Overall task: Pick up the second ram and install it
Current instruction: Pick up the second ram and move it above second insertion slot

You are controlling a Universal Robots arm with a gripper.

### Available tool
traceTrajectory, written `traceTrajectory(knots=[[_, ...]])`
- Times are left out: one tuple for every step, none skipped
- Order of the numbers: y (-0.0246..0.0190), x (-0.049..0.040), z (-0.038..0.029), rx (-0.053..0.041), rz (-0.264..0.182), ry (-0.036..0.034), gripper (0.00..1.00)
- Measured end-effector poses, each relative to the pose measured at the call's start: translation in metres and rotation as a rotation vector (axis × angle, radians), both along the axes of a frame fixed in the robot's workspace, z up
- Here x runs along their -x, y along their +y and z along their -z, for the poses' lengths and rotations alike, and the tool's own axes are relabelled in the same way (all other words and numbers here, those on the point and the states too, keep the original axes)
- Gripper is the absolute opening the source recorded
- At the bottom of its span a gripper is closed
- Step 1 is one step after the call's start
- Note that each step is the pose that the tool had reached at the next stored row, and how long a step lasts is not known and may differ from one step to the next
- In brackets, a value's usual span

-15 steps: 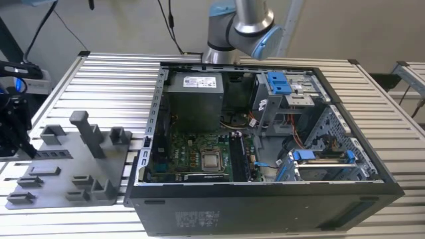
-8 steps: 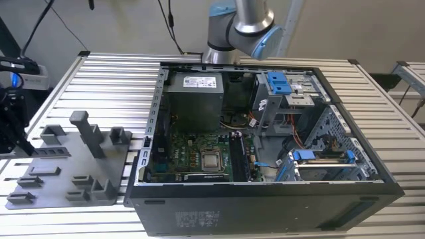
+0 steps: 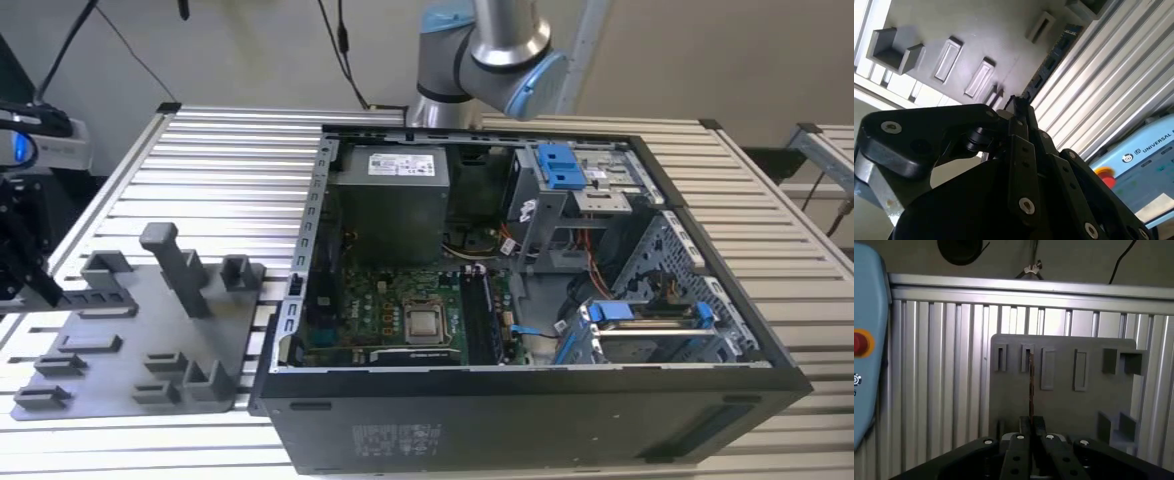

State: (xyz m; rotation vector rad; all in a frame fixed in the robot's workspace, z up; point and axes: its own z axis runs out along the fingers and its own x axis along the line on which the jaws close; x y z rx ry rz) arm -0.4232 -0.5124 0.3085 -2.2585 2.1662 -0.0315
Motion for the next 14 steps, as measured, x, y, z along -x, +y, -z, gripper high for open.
traceTrajectory(knots=[[0.0,0.0,-0.0012,0.0,0.0,0.0,0.14],[0.0,0.0,-0.0025,0.0,0.0,0.0001,0.14],[0.0,0.0,-0.0037,0.0001,0.0,0.0,0.14],[0.0,0.0,-0.0048,0.0,0.0,0.0,0.14],[0.0,0.0001,-0.0061,0.0,0.0,0.0,0.14],[0.0,0.0001,-0.0072,0.0,0.0,0.0,0.14],[0.0,0.0001,-0.0083,0.0,0.0,0.0,0.14],[0.0,0.0001,-0.0095,0.0,0.0,0.0,0.14],[0.0,0.0002,-0.0106,0.0,0.0,0.0,0.14],[0.0,0.0002,-0.0116,0.0,0.0,0.0,0.14],[0.0,0.0002,-0.0127,0.0,0.0,0.0,0.14],[0.0,0.0003,-0.0136,0.0,0.0,0.0,0.14],[0.0,0.0003,-0.0146,0.0,0.0,0.0,0.14],[0.0,0.0003,-0.0155,0.0,0.0,0.0,0.14]])
